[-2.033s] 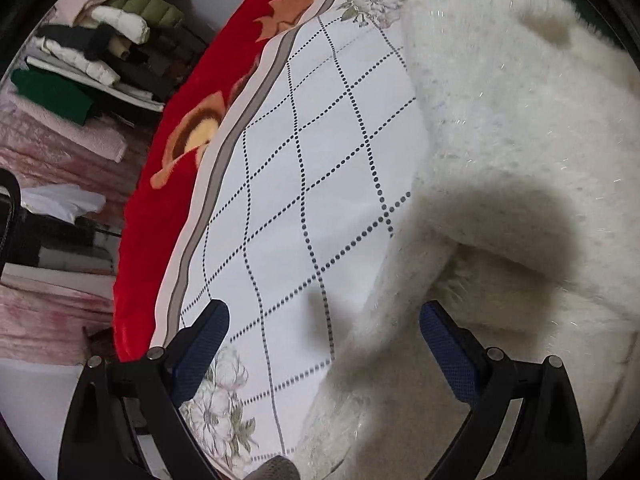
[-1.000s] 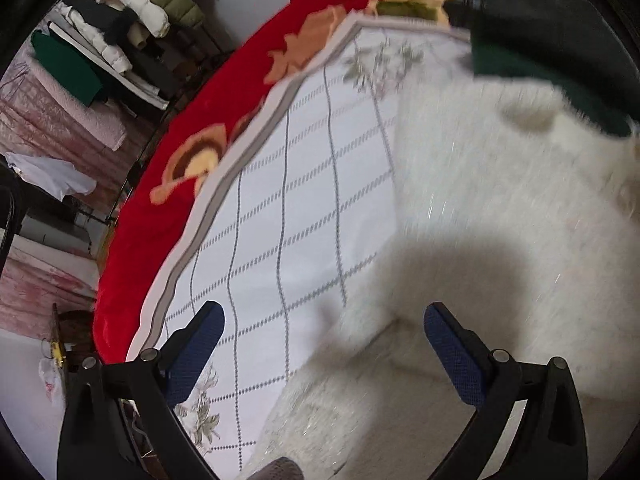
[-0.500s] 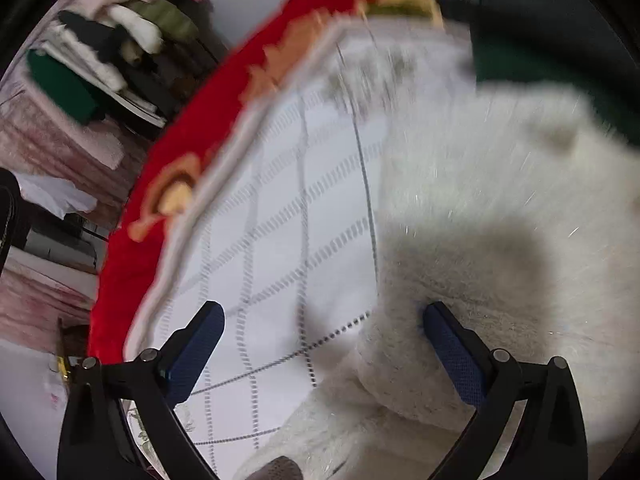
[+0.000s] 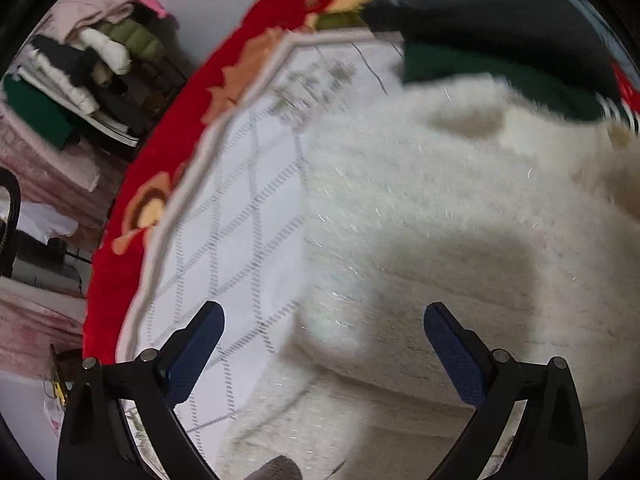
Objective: Fold large clothes
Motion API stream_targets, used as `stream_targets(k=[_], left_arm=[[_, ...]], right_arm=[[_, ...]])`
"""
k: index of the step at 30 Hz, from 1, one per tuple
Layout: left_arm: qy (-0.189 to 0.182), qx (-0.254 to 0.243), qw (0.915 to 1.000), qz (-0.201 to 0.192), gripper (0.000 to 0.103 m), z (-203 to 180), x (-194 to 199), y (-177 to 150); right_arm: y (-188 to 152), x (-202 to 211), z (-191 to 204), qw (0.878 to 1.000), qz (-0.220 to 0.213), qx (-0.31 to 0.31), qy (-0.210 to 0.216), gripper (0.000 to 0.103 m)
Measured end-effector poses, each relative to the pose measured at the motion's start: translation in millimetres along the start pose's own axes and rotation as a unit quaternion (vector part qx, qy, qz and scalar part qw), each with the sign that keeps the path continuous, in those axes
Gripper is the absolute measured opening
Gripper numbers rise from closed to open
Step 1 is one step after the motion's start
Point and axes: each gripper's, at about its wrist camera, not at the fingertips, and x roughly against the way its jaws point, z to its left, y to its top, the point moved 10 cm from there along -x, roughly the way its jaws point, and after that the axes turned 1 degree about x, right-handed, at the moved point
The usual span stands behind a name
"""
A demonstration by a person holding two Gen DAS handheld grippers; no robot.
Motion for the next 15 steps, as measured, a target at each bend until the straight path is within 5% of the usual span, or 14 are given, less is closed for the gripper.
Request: stream_targets(k=[1,3,6,9,15], left_arm=[[0.011,-0.013,0.9998,0.007,0.103,-3,-9,-6],[0.019,-0.028,0.9992,0.020,0.103,-1,-17,-16],[-0.003,-0.018,0.9998,0.012,0.103,13,-1,-32],[-0.028,-0.041,0.9983,0.029,0.103,10,21,-69],[-0.076,-0.114,0.9869,0.085,0.103,-43,47,-160]], right_arm=[[-3,-12,-10,1.000,0.019,-0.019,-0.015,0.014],[-3,-7,-15,0.998,0.023,-0.062,0.009,0.013],[-20,25,-9,0.997,0.015,-0.070,0.036,0.018],[-62,44,-7,0.996,0.023,-0.079,0.047,0.054],[-183,14,-39,0.987,0.102,-0.119,-0.026,0.057]])
